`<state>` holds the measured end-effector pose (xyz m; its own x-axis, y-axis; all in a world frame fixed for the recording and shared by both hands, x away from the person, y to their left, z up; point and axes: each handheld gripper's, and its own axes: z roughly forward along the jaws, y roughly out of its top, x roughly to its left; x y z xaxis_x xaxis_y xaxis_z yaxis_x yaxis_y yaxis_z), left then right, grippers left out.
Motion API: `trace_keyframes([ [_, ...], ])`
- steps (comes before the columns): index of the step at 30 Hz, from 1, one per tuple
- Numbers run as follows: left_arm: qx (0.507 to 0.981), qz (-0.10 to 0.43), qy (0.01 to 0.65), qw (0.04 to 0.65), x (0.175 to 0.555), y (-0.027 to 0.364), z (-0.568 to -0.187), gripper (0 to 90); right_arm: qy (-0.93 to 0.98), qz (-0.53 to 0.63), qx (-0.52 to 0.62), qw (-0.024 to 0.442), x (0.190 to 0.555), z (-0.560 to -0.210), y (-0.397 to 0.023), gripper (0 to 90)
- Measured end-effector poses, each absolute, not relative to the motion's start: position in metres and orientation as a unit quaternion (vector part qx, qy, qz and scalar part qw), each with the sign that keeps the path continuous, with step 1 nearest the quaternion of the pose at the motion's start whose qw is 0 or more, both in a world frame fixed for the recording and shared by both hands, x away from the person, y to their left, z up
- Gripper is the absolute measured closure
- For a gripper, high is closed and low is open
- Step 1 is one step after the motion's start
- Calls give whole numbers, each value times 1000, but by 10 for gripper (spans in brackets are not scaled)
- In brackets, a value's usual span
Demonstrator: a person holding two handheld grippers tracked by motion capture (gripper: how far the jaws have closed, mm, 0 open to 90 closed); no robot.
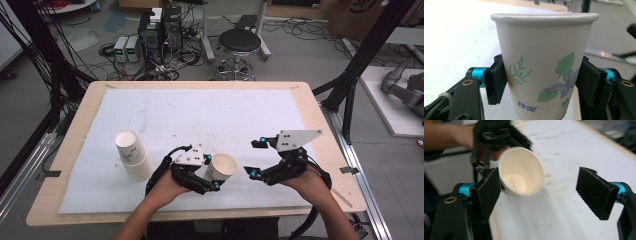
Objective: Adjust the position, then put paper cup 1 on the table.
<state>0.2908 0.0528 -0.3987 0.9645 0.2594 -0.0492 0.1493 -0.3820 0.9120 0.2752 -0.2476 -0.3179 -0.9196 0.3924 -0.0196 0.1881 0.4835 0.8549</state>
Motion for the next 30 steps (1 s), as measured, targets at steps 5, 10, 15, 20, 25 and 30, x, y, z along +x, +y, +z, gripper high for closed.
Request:
trace_keyframes([
  [5, 801, 75, 154, 574, 295, 64, -397, 315, 820, 504, 227, 151, 268, -337, -274, 206],
  [10, 770, 99, 177, 605, 297, 75, -395, 314, 802, 506, 260, 182, 261, -357, -291, 205],
  [15, 750, 117, 190, 623, 299, 81, -392, 313, 783, 513, 286, 206, 257, -371, -300, 206],
  [20, 742, 124, 193, 630, 299, 83, -392, 312, 781, 509, 293, 211, 256, -377, -302, 206],
  [25, 733, 131, 200, 637, 300, 85, -391, 311, 779, 513, 292, 213, 254, -378, -305, 206],
  [30, 721, 140, 208, 645, 307, 86, -387, 311, 775, 514, 296, 216, 252, -377, -308, 205],
])
